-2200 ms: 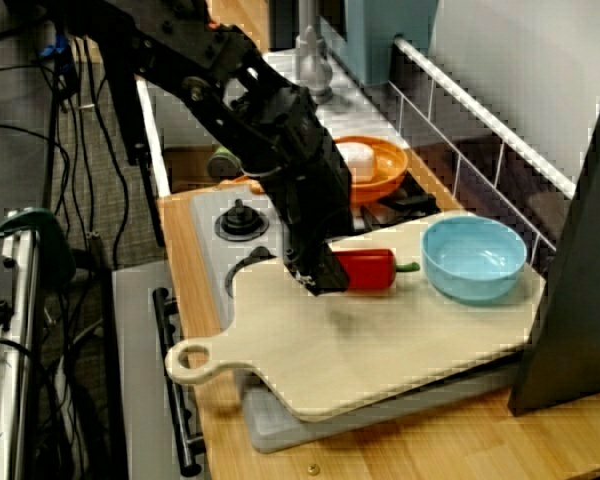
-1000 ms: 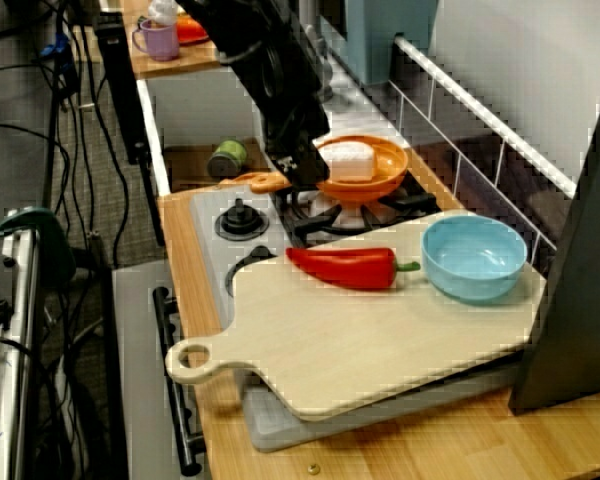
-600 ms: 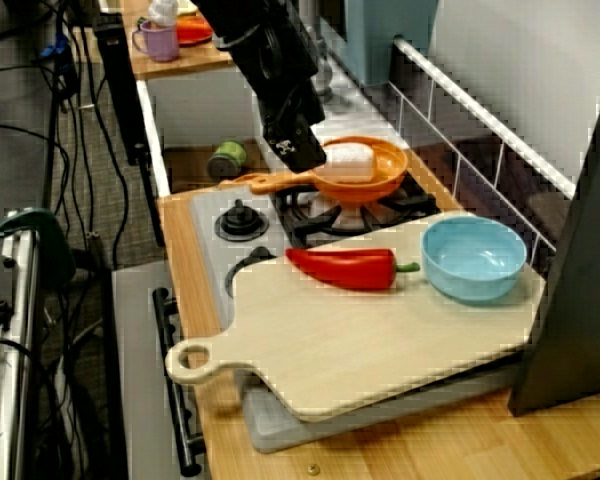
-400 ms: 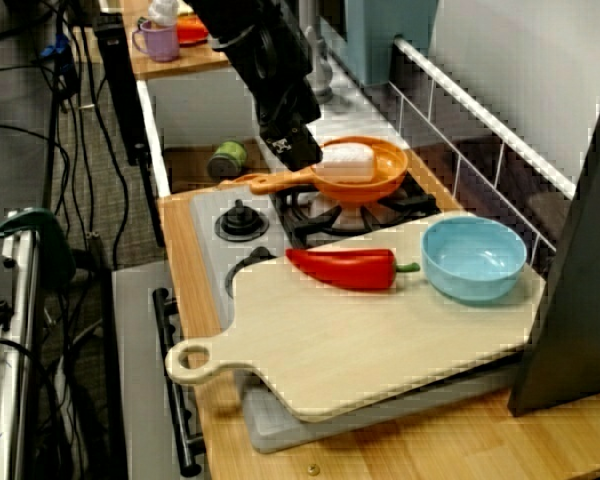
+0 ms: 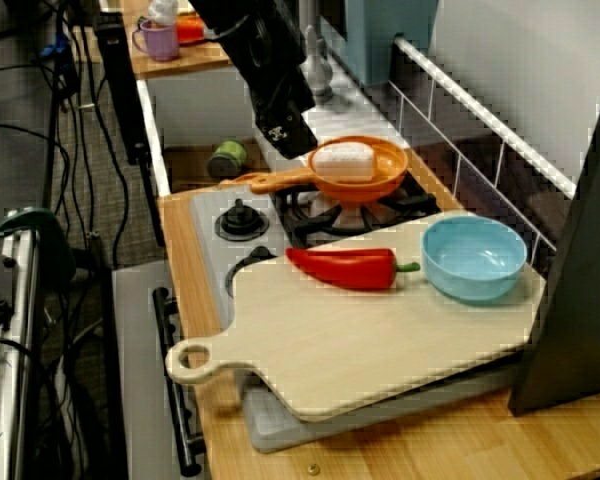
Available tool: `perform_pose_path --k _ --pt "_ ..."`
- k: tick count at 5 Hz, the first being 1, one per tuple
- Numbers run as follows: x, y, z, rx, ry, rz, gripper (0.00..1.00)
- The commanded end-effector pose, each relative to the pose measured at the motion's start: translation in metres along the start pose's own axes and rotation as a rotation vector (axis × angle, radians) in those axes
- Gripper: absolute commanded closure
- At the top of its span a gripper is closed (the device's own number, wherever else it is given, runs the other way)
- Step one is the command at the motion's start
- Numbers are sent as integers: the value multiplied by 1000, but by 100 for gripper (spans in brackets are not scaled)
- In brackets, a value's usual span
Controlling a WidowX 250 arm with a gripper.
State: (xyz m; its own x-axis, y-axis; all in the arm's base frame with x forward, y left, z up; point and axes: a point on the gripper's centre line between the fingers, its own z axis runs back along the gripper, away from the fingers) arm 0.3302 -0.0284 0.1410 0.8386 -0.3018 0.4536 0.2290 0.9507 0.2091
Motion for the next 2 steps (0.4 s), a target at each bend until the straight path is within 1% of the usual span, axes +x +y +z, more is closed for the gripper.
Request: perform_pose_path --k 1,2 --pt "-6 27 -4 71 -40 36 0" --pt "-4 30 -6 77 -50 42 0"
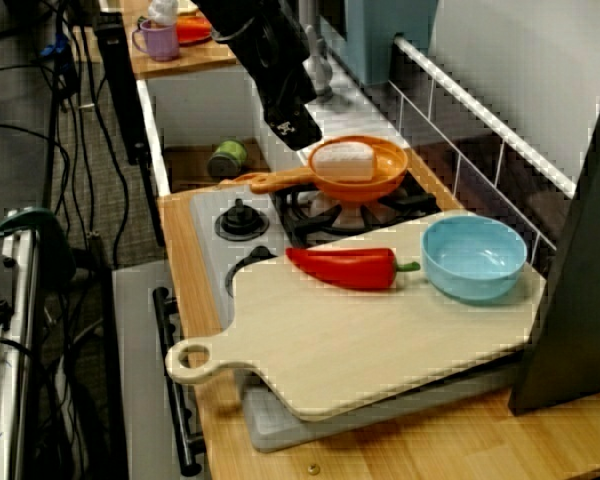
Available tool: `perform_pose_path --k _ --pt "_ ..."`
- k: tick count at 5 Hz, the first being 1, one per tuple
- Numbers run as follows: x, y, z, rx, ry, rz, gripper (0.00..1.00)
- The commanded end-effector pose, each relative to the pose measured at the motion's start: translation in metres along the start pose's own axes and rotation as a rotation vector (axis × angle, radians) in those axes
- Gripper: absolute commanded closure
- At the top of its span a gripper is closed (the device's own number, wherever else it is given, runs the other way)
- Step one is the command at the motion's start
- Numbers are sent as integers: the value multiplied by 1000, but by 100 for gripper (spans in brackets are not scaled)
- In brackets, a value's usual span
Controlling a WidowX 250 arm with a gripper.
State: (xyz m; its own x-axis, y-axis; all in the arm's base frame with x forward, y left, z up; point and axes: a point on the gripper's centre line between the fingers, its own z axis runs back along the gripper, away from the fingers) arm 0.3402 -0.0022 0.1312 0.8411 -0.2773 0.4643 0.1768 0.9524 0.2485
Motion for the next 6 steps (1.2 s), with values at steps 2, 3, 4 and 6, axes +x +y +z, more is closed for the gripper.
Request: perform_pose_path --k 2,3,4,6 --pt "11 6 -4 -15 -77 -86 0" --pt "15 13 -15 -15 -97 -94 0" --pt "18 17 -21 -23 -100 -118 0" --pt "20 24 -31 -29 -81 -121 0"
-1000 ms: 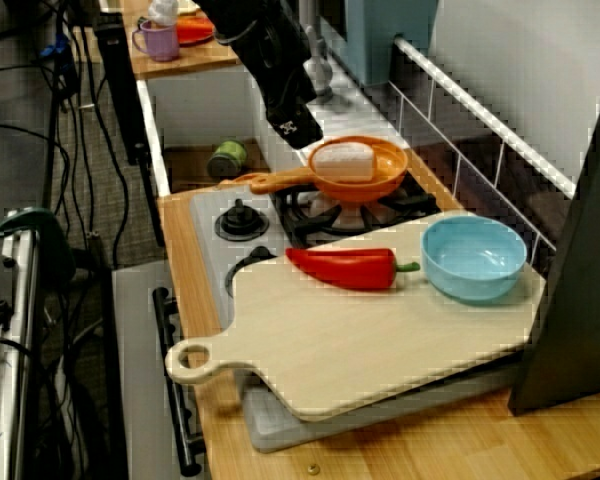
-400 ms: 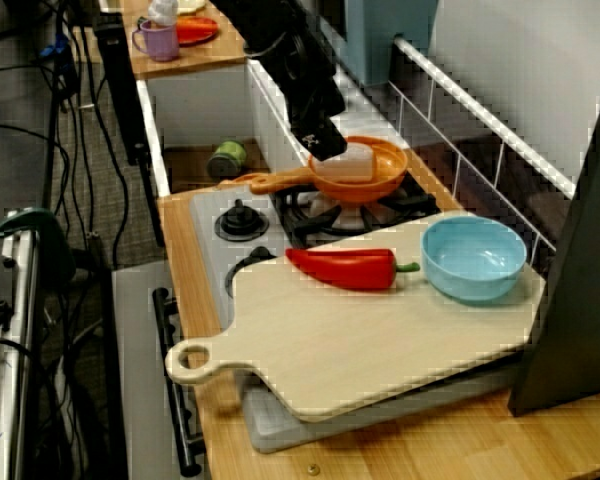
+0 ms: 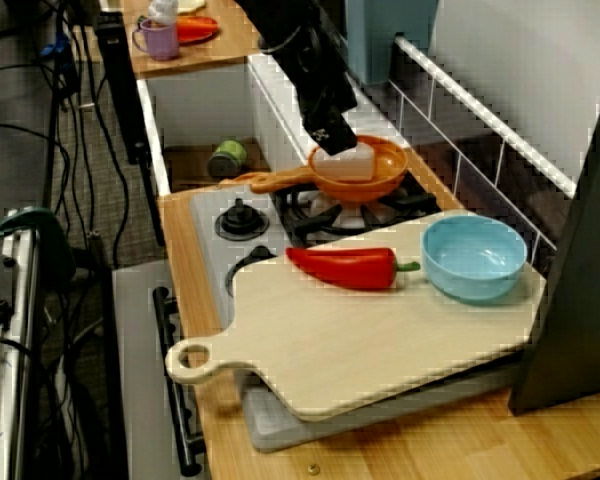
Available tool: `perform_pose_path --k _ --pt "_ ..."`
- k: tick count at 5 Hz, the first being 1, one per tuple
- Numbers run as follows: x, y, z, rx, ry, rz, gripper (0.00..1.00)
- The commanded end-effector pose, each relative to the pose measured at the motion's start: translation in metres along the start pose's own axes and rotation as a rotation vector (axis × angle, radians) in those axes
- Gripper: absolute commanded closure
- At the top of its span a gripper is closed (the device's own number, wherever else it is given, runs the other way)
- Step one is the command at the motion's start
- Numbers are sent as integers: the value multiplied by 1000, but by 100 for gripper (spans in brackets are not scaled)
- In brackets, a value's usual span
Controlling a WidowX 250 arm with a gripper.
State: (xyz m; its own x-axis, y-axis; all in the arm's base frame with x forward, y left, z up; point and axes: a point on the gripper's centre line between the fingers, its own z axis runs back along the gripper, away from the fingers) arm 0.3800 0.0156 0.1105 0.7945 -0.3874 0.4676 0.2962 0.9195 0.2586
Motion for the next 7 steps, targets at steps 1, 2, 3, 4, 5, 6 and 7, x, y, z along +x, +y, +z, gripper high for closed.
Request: perform_pose_path --k 1,2,3,4,5,6,7 --pt "3 4 3 26 -18 -7 0" --pt "7 6 3 20 -1 1 0" --pt "9 9 6 4 9 11 0" --pt "10 12 9 -4 11 20 0" --pt "10 14 12 -15 13 23 0" --pt "6 11 13 -13 16 20 0" --pt "1 5 5 -16 39 9 0"
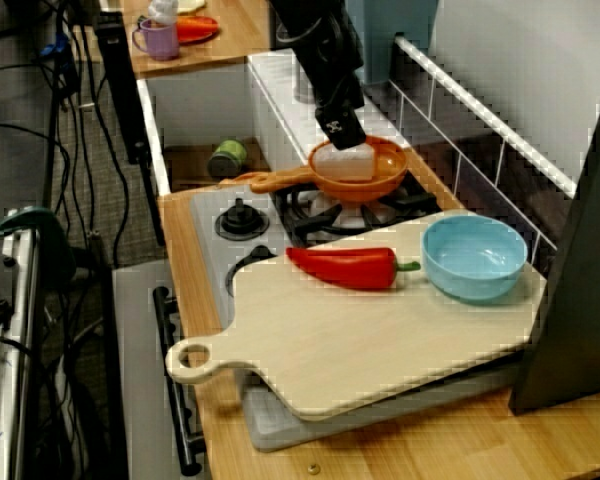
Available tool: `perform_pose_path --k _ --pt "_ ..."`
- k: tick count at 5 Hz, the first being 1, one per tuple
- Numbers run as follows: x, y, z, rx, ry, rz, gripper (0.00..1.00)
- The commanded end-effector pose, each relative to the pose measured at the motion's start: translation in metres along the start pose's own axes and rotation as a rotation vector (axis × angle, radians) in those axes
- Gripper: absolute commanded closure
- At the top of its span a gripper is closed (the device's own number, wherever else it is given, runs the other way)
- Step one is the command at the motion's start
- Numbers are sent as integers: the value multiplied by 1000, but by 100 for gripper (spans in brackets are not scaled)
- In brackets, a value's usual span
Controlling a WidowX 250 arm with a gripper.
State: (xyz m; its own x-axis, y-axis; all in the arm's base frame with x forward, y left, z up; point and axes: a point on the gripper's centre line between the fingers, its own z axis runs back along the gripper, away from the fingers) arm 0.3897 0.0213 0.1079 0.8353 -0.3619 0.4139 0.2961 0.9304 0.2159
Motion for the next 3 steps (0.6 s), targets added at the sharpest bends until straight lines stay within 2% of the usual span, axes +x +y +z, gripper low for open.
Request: perform_pose_path --k 1,3 --pt "-4 -5 8 16 -15 -14 0" --pt "-4 -11 6 -2 -3 -13 0"
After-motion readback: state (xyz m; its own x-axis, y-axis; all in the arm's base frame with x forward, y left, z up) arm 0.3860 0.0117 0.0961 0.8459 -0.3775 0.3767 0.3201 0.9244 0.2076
